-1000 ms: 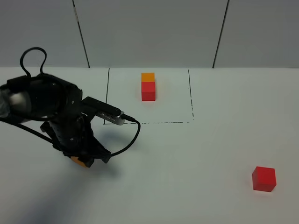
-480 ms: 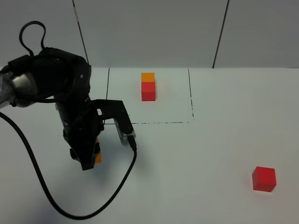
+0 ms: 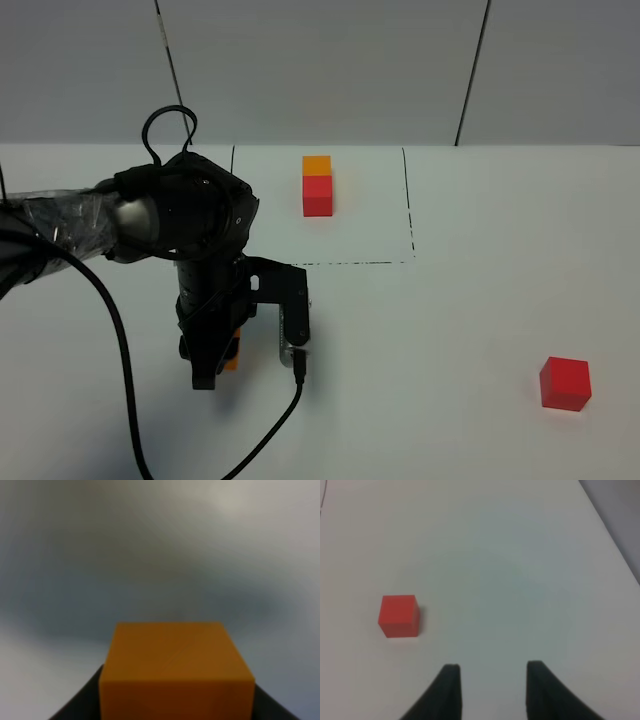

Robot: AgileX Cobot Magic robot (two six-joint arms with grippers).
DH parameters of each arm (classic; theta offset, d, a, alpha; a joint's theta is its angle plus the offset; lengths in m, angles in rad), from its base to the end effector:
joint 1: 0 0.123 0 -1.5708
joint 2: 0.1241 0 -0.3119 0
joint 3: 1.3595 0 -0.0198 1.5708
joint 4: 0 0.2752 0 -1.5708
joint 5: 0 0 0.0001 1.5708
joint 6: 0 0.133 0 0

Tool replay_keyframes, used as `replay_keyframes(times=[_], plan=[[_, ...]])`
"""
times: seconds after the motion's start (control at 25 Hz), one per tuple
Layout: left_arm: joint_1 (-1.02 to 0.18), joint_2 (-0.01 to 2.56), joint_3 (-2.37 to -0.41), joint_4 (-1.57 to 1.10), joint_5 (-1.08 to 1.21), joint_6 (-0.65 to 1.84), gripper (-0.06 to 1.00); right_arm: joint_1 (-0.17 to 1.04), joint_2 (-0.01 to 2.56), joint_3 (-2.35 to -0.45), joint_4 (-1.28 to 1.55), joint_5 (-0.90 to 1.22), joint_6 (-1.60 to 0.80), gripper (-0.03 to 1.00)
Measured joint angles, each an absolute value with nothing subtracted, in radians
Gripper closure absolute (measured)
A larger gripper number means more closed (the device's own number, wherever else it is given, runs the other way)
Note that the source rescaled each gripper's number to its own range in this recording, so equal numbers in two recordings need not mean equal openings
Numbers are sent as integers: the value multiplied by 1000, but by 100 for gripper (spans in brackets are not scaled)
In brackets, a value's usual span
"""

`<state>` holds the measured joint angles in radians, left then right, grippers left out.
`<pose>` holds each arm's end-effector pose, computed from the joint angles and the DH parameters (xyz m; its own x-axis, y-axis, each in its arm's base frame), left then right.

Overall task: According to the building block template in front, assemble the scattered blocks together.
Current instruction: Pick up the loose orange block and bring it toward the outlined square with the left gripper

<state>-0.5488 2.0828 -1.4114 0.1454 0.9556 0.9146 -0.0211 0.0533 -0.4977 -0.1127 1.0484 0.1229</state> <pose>0.3754 -0.2111 0.1066 -0.0289 0.9964 0.0799 0.9953 0.0213 0.0943 0.0351 -0.0137 0.2694 -0.4835 0.0763 -0.8720 0.1383 0.9903 0.0100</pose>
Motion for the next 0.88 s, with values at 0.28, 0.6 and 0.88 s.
replay_keyframes(times=[0.28,0.6,0.88], plan=[[-550,2090,-1411,87,795,938,94,-21,53,-498,-113,1048,123,97],[-550,2121,-1482,0,795,917,94,-21,53,-498,-113,1048,123,97],[-550,2223,-1675,0,929,870,94,-21,53,-498,-113,1048,123,97]])
